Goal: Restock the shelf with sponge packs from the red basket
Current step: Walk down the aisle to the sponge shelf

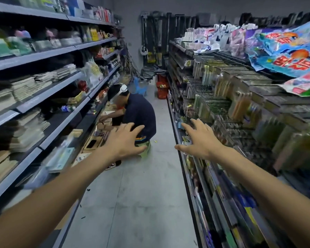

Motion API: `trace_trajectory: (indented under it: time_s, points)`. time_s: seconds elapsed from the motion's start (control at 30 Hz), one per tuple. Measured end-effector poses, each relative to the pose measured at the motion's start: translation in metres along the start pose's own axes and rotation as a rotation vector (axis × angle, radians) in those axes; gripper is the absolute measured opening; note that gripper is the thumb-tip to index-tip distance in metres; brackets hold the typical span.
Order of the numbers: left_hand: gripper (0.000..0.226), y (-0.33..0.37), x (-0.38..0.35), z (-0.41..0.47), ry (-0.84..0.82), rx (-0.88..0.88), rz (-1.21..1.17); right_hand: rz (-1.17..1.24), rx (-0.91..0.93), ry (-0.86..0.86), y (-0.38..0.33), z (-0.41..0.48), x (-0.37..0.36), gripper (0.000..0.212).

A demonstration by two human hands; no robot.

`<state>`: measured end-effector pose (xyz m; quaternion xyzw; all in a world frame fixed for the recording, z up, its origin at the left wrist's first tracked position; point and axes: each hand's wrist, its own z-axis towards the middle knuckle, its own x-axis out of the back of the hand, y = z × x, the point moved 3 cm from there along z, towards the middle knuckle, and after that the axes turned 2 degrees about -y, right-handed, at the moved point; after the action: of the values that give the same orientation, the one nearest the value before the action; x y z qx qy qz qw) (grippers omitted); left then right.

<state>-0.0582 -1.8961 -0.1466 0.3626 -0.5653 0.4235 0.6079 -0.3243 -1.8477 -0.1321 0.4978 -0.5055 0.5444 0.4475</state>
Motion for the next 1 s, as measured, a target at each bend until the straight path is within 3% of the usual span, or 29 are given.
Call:
trace_trajectory:
  time_s: [0.47, 1.0]
  points:
    - [0.086, -0.041, -0.054, 0.318, -0.032, 0.031, -0.035, -0.054, 0.023, -0.02, 0.11, 0.311, -0.007, 0.093]
    - [0.089, -0.169, -0.053, 0.642, -0.131, -0.044, -0.025, -0.027, -0.038, -0.047, 0.117, 0.646, 0.032, 0.097]
